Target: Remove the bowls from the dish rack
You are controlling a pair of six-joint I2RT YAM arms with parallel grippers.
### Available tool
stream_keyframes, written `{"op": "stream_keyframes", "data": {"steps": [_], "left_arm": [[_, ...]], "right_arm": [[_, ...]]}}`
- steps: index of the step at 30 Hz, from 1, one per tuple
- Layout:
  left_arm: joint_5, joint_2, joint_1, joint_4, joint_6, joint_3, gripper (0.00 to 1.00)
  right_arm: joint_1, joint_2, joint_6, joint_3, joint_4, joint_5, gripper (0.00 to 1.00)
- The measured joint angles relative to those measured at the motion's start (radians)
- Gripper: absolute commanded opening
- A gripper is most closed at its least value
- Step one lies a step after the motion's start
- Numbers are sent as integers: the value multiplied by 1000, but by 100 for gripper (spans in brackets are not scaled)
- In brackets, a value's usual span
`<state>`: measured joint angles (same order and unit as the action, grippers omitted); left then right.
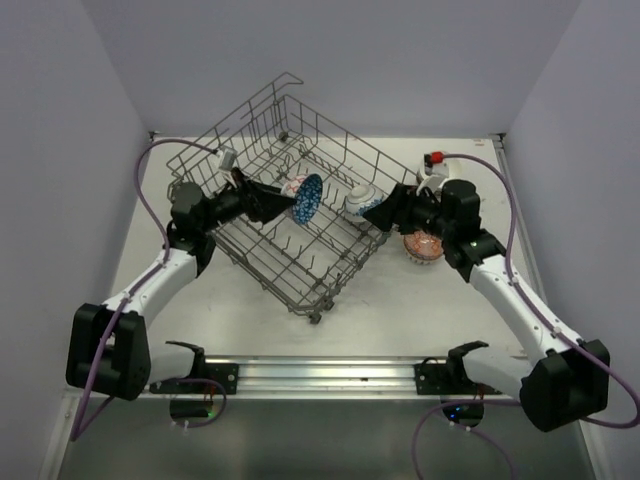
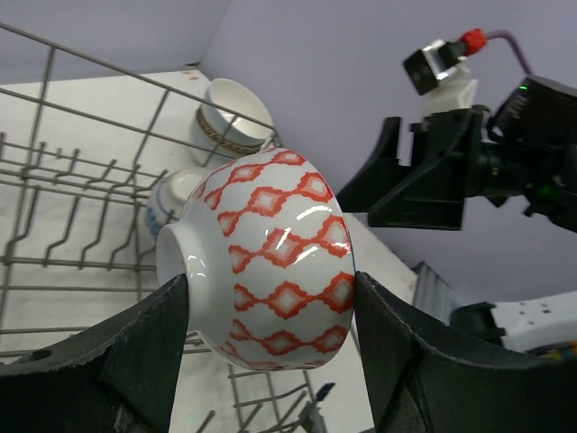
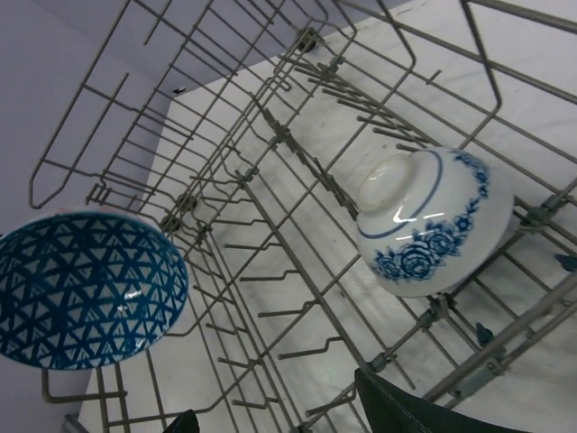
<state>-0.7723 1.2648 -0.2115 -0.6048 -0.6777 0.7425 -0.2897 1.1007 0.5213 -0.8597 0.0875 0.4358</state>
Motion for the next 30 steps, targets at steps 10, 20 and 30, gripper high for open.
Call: {"op": "stream_keyframes", "data": {"steps": [10, 20, 30], "left_arm": [[-97, 14, 0, -423, -358, -131, 38], [-61, 82, -50, -536, -437, -152, 48], [-11, 98, -60, -555, -472, -151, 100]], "right_arm": [[-164, 190, 48, -99, -174, -25, 70], [-260, 323, 101, -143, -327, -70, 6], [-262, 291, 68, -143, -270, -87, 0]]}}
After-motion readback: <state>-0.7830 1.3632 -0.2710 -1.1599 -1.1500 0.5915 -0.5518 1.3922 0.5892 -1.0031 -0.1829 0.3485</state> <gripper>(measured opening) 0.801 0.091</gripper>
